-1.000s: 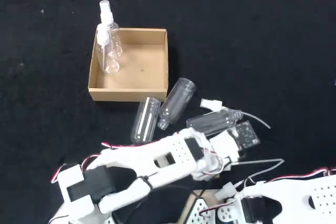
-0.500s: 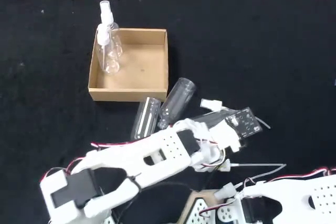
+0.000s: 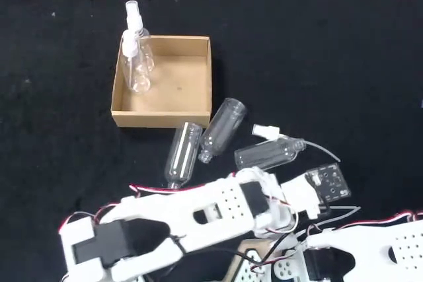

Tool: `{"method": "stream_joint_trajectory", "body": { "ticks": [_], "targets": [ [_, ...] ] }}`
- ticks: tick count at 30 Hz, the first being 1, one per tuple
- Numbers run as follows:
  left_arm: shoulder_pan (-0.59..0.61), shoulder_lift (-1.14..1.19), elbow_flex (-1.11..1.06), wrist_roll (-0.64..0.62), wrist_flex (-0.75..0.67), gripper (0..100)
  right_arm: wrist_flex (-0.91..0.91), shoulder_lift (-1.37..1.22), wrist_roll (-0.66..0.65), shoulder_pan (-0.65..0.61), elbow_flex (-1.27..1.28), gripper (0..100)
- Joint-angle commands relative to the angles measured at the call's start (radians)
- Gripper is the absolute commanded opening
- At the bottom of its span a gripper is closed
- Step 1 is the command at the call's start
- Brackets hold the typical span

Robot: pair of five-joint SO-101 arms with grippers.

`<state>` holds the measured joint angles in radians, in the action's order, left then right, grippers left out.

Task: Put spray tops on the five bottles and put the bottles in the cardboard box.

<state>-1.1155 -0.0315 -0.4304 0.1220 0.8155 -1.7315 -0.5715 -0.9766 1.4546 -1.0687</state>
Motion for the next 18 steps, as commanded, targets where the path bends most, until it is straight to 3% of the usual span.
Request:
{"method": "stream_joint_trajectory", "body": {
  "ticks": [1,12,18],
  "targets": [
    [-0.030,0.037,0.076,-0.015,-0.026,21,-0.026,0.010,0.002,-0.012,-0.059,27.2],
    [-0.079,0.114,0.077,-0.044,-0.071,21,-0.026,0.010,0.002,-0.012,-0.059,27.2],
    [-0.021,0.144,0.084,-0.038,-0.063,21,-0.026,0.010,0.002,-0.012,-0.059,27.2]
  ]
}}
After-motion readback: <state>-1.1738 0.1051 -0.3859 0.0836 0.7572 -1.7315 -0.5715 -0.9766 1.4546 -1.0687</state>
